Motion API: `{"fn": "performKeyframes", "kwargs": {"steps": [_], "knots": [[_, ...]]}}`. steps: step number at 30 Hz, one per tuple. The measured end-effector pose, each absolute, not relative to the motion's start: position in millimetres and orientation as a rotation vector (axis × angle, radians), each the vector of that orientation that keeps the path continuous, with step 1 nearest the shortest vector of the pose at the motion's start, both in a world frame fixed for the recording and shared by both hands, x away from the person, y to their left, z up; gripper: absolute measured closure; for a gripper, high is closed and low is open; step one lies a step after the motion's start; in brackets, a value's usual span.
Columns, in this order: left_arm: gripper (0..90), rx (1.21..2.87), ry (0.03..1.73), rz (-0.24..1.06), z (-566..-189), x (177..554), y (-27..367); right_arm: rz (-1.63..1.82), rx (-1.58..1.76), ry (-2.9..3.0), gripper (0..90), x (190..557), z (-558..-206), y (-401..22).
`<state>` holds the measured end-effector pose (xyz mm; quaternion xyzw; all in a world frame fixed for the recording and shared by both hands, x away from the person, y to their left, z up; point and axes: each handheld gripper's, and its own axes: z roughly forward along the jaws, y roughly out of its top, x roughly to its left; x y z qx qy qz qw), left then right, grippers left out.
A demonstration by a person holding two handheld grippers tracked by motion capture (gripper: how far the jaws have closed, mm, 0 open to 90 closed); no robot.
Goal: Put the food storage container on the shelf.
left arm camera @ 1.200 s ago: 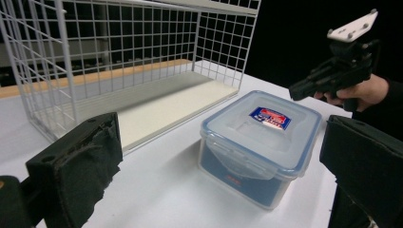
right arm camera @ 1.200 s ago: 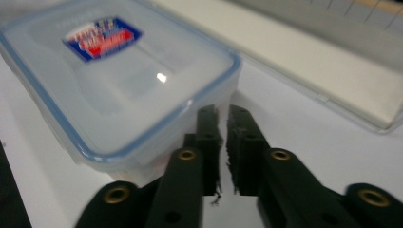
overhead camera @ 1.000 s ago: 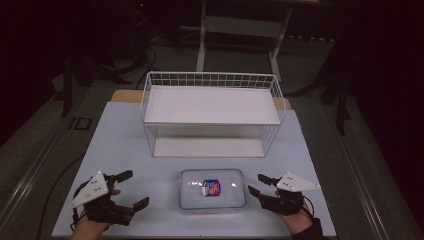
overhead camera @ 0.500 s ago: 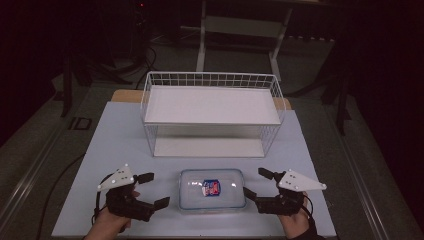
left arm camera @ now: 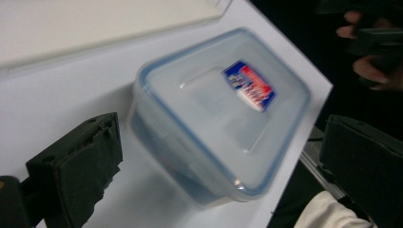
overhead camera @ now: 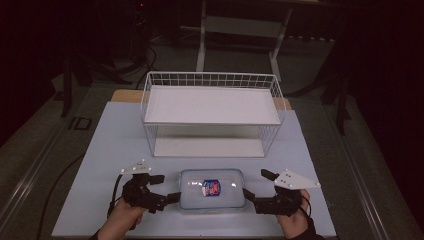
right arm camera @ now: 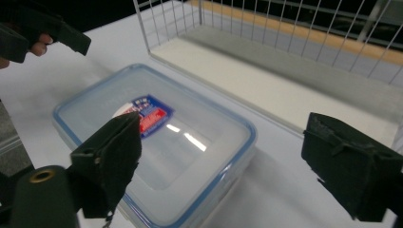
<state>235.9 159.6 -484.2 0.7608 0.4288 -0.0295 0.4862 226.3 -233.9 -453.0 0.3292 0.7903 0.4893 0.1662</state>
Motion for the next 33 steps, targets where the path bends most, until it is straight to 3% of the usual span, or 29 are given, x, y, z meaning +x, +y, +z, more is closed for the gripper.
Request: {"fn": "performKeyframes", "kwargs": {"steps": [9,15,20,23,27,28,33], "knots": [[1.1,1.816,1.155,-0.289,-510.5,254.2,157.4,1.428,1.155,2.328,9.9,236.6,-472.6,-230.4],[14.8,1.74,1.21,-0.433,-523.3,266.2,157.8,1.444,1.215,2.385,10.3,241.0,-478.1,-229.2],[21.1,1.702,1.238,-0.539,-531.2,271.5,159.2,1.442,1.21,2.406,10.4,240.6,-477.2,-227.2],[34.7,1.687,1.232,-0.603,-536.9,273.5,160.3,1.446,1.216,2.407,12.8,240.4,-476.0,-228.2],[38.3,1.677,1.222,-0.612,-536.3,272.9,160.8,1.446,1.225,2.408,13.0,239.7,-475.4,-229.3],[45.9,1.666,1.228,-0.603,-534.2,272.9,164.0,1.449,1.236,2.409,13.2,239.8,-475.9,-230.5],[47.7,1.667,1.217,-0.583,-532.0,269.0,164.3,1.491,1.3,2.423,13.3,241.5,-479.8,-234.9]]}}
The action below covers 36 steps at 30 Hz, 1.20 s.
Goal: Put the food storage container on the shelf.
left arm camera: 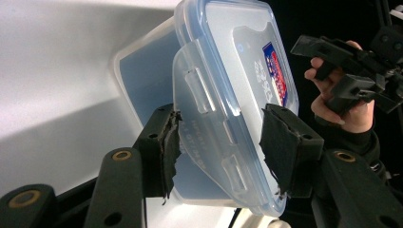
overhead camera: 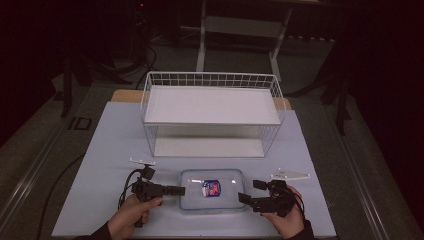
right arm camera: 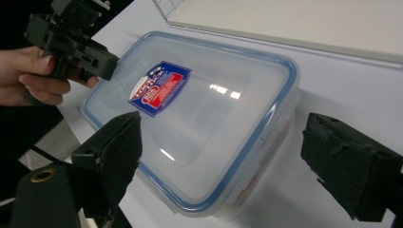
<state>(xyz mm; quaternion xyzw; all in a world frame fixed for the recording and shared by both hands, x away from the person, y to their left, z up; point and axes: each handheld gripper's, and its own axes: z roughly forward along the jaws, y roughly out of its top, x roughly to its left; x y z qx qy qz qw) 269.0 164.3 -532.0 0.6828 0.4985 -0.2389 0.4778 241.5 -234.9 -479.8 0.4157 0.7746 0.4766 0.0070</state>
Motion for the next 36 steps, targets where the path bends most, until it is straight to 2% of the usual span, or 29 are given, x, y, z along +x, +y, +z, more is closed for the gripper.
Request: {"fn": "performKeyframes", "kwargs": {"steps": [11,21,22,23,24,27,28,36], "knots": [[56.5,1.731,1.089,-0.538,-520.0,255.2,163.6,1.563,1.418,2.476,14.8,246.6,-489.4,-238.3],[57.8,1.764,1.047,-0.502,-516.5,246.4,162.3,1.574,1.498,2.57,25.4,252.7,-499.7,-244.4],[57.8,1.765,1.043,-0.499,-516.4,245.4,162.2,1.604,1.523,2.59,33.8,254.2,-502.9,-246.6],[57.9,1.765,1.043,-0.499,-516.4,245.4,162.2,1.604,1.523,2.59,33.8,254.2,-502.9,-246.6],[57.8,1.767,1.037,-0.495,-516.6,245.0,162.3,1.629,1.53,2.592,40.2,255.4,-504.6,-248.0],[57.9,1.767,1.035,-0.492,-516.6,244.4,162.3,1.617,1.53,2.605,42.1,255.5,-504.6,-247.9],[57.8,1.76,1.041,-0.494,-517.1,243.9,162.5,1.62,1.522,2.605,46.7,255.7,-504.1,-249.0],[58.1,1.787,1.04,-0.453,-511.9,237.3,160.0,1.609,1.55,2.61,49.3,252.0,-501.3,-251.2]]}}
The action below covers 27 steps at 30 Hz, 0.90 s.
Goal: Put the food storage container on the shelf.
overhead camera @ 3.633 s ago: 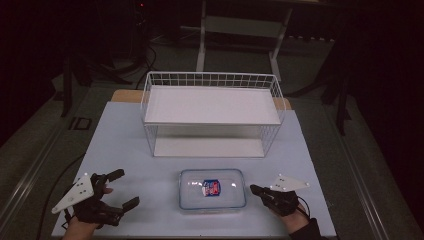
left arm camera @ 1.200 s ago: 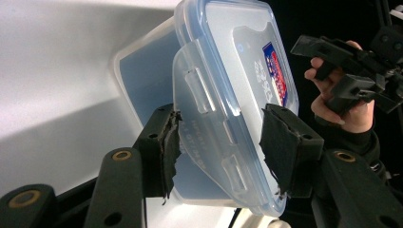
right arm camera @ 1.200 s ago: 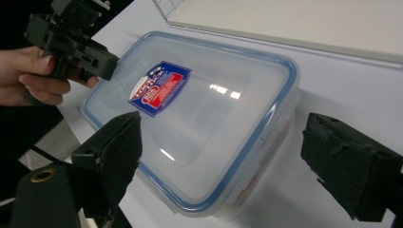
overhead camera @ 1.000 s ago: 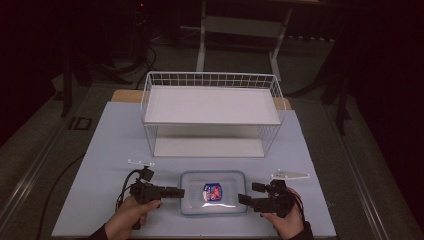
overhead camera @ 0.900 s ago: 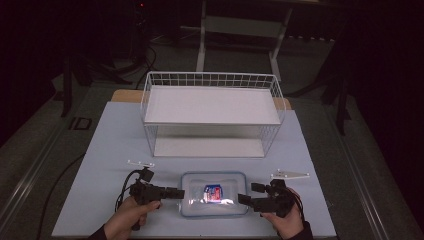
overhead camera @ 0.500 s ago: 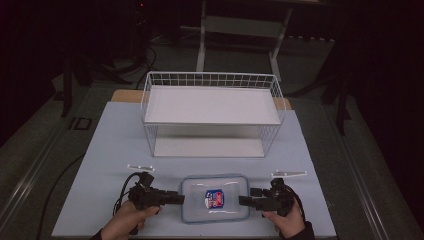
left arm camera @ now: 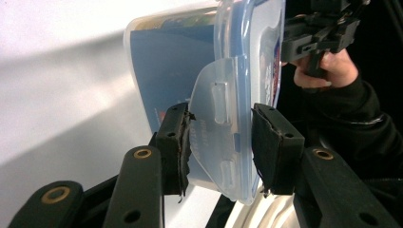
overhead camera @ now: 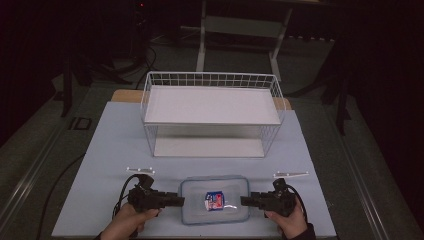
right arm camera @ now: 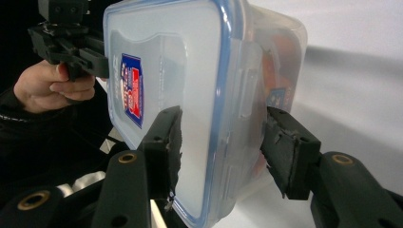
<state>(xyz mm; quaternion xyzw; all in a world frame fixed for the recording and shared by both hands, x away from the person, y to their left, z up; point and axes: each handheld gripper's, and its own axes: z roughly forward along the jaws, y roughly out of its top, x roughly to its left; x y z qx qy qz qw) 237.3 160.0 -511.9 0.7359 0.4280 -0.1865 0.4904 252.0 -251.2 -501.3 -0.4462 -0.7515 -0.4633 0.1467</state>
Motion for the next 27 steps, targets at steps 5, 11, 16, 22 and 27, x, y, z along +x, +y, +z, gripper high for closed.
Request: {"fn": "performKeyframes", "kwargs": {"steps": [5,11,16,22,27], "knots": [[58.2,1.801,1.035,-0.422,-509.7,231.0,157.3,-1.363,-1.289,-2.176,49.6,247.4,-497.8,-250.6],[57.9,1.777,1.029,-0.377,-503.3,237.4,157.7,-1.388,-1.298,-2.177,50.0,249.8,-492.5,-251.3],[57.7,1.757,1.02,-0.335,-493.0,245.3,159.1,-1.416,-1.297,-2.191,50.1,256.4,-482.3,-250.1],[57.3,1.735,1.027,-0.296,-482.0,259.3,161.5,-1.448,-1.306,-2.194,50.2,268.9,-471.8,-246.3],[57.0,1.719,1.03,-0.261,-475.3,270.4,163.2,-1.472,-1.305,-2.204,50.1,279.8,-465.8,-243.9]]}}
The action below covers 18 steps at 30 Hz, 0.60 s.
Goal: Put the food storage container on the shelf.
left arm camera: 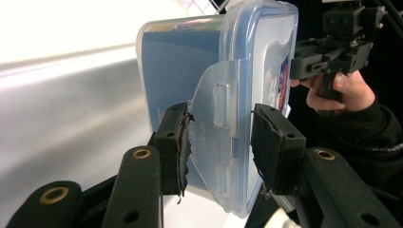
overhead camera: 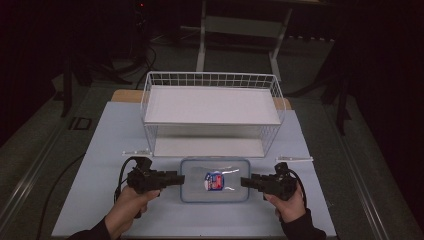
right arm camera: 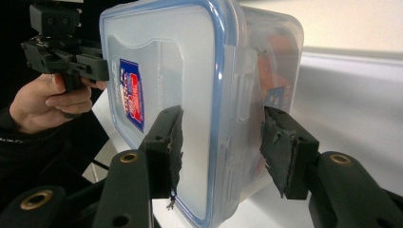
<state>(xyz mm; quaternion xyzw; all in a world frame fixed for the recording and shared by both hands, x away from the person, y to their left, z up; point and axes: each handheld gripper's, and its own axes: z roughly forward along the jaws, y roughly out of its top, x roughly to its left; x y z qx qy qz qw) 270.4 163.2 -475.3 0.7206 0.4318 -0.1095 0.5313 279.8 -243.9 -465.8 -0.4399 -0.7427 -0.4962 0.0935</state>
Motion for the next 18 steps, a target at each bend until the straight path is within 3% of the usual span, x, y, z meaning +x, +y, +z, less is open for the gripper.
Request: {"fn": "performKeyframes", "kwargs": {"steps": [18], "knots": [[55.5,1.694,1.064,-0.157,-478.4,308.8,157.4,-1.499,-1.333,-2.229,49.0,331.7,-459.4,-239.1]]}}
